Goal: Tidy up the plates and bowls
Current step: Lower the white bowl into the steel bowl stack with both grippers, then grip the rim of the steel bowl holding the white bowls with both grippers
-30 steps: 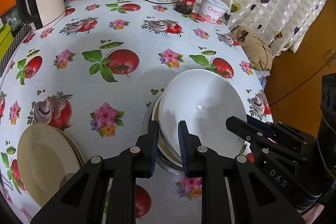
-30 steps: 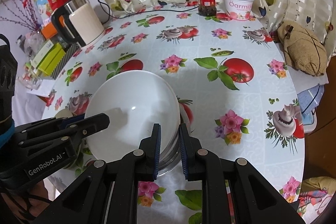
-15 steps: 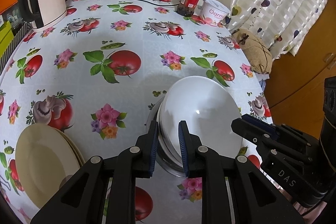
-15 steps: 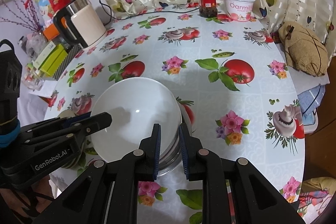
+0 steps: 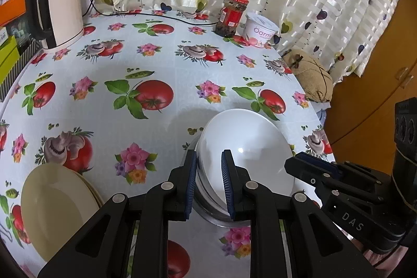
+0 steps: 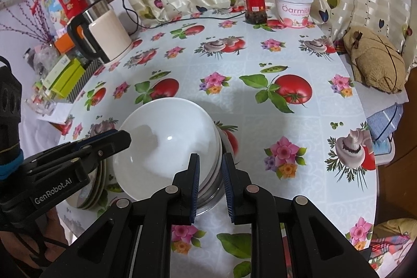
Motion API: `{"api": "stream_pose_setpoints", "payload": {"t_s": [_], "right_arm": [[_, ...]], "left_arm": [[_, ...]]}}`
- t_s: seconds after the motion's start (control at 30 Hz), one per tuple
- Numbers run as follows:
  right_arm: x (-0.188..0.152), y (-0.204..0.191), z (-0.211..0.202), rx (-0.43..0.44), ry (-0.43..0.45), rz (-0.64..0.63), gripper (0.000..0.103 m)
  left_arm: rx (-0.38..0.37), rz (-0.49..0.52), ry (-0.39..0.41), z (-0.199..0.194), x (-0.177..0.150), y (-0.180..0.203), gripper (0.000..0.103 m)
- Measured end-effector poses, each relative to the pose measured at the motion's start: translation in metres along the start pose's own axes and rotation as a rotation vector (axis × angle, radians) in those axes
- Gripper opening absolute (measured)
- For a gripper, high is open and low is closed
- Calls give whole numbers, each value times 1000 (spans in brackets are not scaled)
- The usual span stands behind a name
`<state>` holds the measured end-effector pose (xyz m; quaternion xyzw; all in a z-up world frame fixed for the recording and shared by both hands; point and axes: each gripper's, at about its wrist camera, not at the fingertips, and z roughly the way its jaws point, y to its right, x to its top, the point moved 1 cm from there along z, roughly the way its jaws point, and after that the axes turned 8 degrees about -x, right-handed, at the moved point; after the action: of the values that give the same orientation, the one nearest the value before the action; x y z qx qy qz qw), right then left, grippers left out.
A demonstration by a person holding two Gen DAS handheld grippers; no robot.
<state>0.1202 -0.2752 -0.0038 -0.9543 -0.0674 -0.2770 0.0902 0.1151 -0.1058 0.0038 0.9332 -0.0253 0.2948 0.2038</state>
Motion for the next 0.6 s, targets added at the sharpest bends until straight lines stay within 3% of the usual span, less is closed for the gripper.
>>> {"api": "stream_pose_setpoints", "payload": {"t_s": [0.6], "right_arm": [[-1,-2,-5,17,9,12,15]], "left_arm": [[3,-3,-20,3,-5,-2,20]]}}
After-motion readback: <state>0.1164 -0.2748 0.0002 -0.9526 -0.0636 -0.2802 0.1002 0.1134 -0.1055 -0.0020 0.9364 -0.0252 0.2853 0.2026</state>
